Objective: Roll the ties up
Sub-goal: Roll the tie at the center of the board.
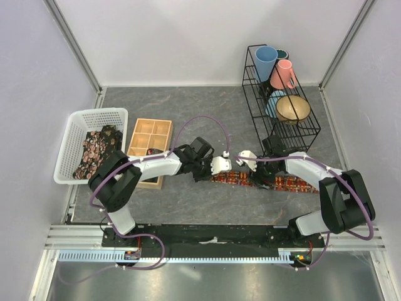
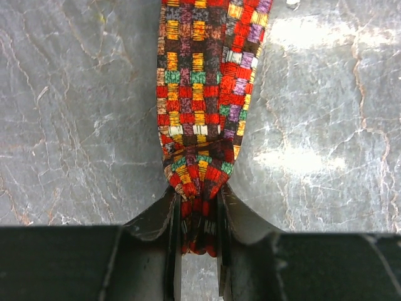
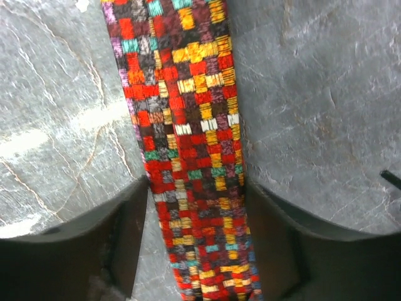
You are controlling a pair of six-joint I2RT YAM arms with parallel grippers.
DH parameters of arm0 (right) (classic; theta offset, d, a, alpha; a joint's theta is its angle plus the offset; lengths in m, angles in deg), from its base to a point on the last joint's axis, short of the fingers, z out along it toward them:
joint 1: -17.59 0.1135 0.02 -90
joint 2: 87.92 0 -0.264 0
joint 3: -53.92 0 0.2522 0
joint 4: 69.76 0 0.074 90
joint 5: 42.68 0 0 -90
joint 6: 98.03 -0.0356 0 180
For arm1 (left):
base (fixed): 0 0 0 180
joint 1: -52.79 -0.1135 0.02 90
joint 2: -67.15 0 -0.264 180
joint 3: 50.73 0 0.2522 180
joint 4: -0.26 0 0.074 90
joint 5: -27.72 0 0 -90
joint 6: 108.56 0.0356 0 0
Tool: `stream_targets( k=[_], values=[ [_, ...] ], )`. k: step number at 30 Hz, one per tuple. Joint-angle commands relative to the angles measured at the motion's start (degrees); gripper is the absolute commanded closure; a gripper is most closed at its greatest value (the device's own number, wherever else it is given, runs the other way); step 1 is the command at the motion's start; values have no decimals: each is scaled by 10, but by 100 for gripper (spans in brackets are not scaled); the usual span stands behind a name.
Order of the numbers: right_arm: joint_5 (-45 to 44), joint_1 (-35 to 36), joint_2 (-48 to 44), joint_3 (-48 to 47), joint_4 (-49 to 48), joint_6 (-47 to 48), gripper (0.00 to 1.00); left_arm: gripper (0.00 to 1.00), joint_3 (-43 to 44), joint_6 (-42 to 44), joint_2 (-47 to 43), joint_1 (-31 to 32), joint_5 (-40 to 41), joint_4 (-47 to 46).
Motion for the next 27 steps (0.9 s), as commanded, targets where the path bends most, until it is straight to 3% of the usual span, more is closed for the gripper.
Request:
stream_targets(
  k=[1, 7, 8, 12, 15, 20, 27],
  values=[
    [-24, -1, 30, 23, -42, 43, 47, 95, -5, -19, 2, -20, 15, 48],
    [-32, 0, 30, 39, -57, 83, 69, 95, -13, -16, -12, -23, 6, 50],
    [-36, 0, 28, 42, -63, 86, 68, 95, -15, -16, -15, -23, -1, 51],
    [-48, 0, 41, 32, -77, 87, 37, 95, -28, -14, -25, -23, -13, 49],
    [-46, -2, 47, 17, -77, 92, 21, 95, -45, 0, -37, -23, -19, 45],
    [33, -14, 8, -46, 13, 58, 6, 94, -64, 21, -52, -23, -20, 36],
    [158, -14, -13, -140, 53, -150, 2, 94, -73, 28, -52, -23, -30, 16]
  ],
)
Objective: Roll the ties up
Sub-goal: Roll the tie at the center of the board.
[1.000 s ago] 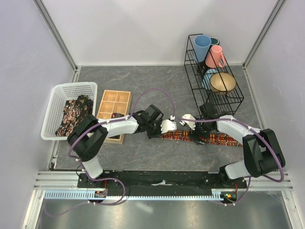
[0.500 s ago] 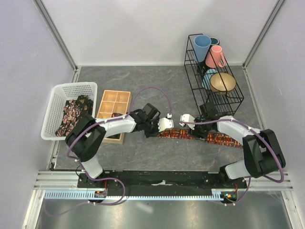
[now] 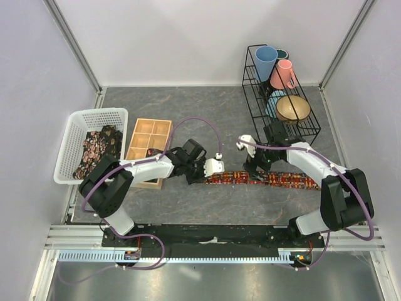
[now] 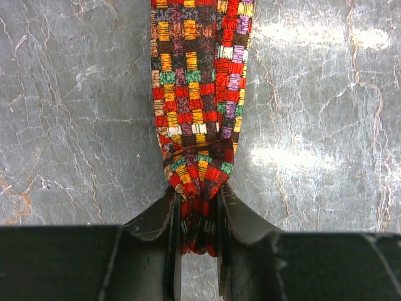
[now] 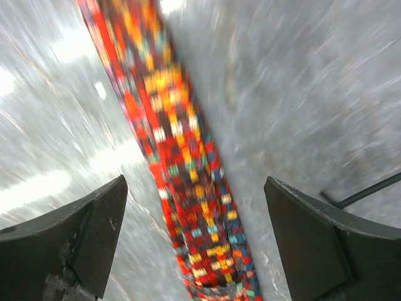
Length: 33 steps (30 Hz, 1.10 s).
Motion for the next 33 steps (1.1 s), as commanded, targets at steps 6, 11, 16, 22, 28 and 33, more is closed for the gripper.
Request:
stream_targets(
  k=[6, 11, 16, 22, 28, 33],
  values=[
    [103, -1, -39, -118, -84, -422, 2, 94, -37, 25, -16, -1, -14, -2],
    [195, -5, 47, -172, -150, -654, 2, 94, -54, 32, -24, -2, -10, -20],
    [227, -3, 76, -115, -268, -766, 4, 94, -66, 39, -29, -2, -3, -34],
    [255, 25, 80, 12, -435, -901, 28, 94, -56, 30, -23, -2, 3, -34],
    [256, 73, 126, 114, -617, -972, 76, 94, -49, 25, -24, -2, -2, -24],
    [258, 97, 146, 126, -689, -994, 74, 94, -40, 27, -17, -2, -5, -16]
  ],
)
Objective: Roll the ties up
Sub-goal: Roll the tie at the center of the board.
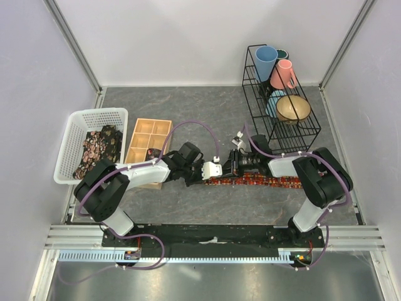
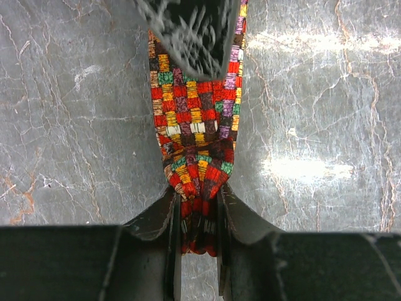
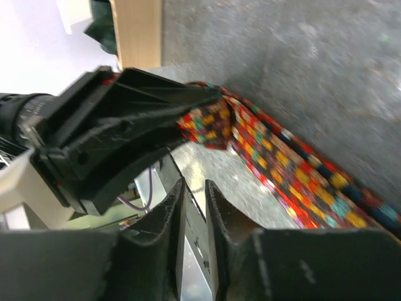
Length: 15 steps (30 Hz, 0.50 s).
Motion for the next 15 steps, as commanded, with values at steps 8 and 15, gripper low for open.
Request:
stream_targets(
  k=[8, 15],
  values=[
    [12, 45, 73, -12, -235, -79, 53, 94, 15, -8, 21, -2, 4, 45],
    [-11, 59, 93, -24, -213, -51, 51, 94, 20, -16, 26, -3, 4, 49]
  ],
)
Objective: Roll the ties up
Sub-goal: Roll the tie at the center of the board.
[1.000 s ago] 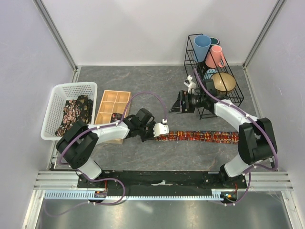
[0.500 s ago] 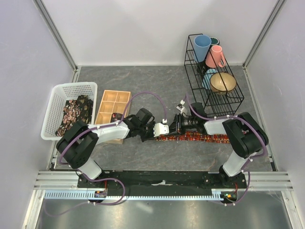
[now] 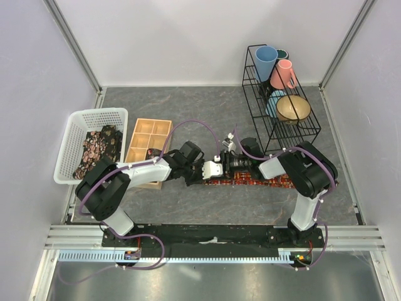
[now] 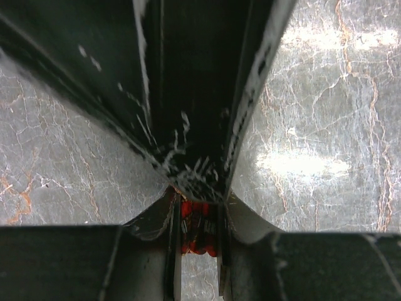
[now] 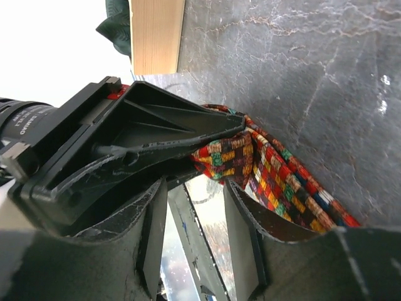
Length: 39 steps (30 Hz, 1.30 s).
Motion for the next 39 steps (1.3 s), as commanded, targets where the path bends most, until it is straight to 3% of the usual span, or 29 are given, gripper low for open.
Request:
stream_targets(
  k=[1, 11, 18, 25, 26, 27, 29, 35, 38, 39],
  values=[
    [-13, 10, 9, -24, -29, 23, 51, 94, 6, -14, 18, -3, 3, 30],
    [-31, 20, 29, -56, 28, 70, 59, 93, 13, -16, 20, -3, -2, 39],
    [-37, 30, 32, -75, 80, 107, 55, 93, 16, -19, 20, -3, -5, 44],
    [-43, 32, 50, -94, 135, 170, 73, 93, 19, -19, 23, -3, -7, 48],
    [-41, 32, 47, -96, 159, 180, 73, 93, 21, -19, 24, -3, -9, 50],
    [-35, 31, 44, -96, 162, 184, 64, 93, 22, -19, 24, -4, -10, 51],
    [-29, 30, 28, -83, 154, 182, 59, 92, 22, -19, 24, -4, -12, 53],
    [-27, 31, 46, -96, 134, 163, 59, 92, 25, -15, 27, -4, -16, 58],
    [-24, 31, 53, -97, 105, 145, 68, 91, 29, -16, 27, -4, -15, 62],
    [-20, 31, 53, -97, 102, 143, 84, 90, 30, -17, 29, -4, -15, 61]
  ],
)
